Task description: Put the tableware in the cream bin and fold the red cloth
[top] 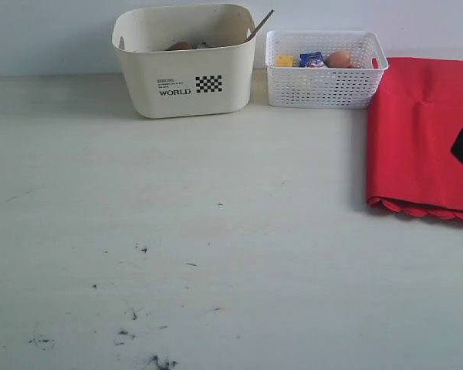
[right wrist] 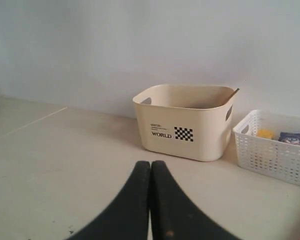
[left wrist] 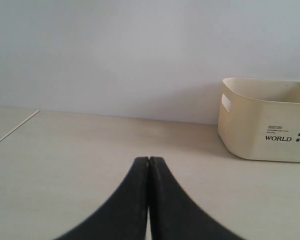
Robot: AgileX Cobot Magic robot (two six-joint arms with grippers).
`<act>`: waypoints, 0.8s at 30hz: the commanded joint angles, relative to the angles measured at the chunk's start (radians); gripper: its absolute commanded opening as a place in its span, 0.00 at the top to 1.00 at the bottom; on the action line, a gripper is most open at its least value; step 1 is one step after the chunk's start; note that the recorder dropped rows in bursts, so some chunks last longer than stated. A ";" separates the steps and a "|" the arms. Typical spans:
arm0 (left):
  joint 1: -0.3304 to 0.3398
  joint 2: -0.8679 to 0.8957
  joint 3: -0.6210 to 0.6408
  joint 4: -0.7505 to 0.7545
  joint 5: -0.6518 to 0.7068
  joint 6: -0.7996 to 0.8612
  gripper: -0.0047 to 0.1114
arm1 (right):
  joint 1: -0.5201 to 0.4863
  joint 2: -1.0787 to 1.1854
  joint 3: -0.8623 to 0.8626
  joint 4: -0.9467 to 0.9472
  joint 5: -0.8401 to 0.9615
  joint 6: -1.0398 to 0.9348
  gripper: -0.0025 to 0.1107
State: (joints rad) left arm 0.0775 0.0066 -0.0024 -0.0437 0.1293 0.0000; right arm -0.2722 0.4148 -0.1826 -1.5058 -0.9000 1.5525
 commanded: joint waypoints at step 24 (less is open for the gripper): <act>0.001 -0.007 0.002 0.003 -0.003 0.000 0.94 | 0.446 -0.191 0.127 0.891 0.717 -0.825 0.98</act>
State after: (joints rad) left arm 0.0775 0.0066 -0.0024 -0.0434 0.1293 0.0000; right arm 0.1717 0.2294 -0.0989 -0.9273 -0.2547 1.0754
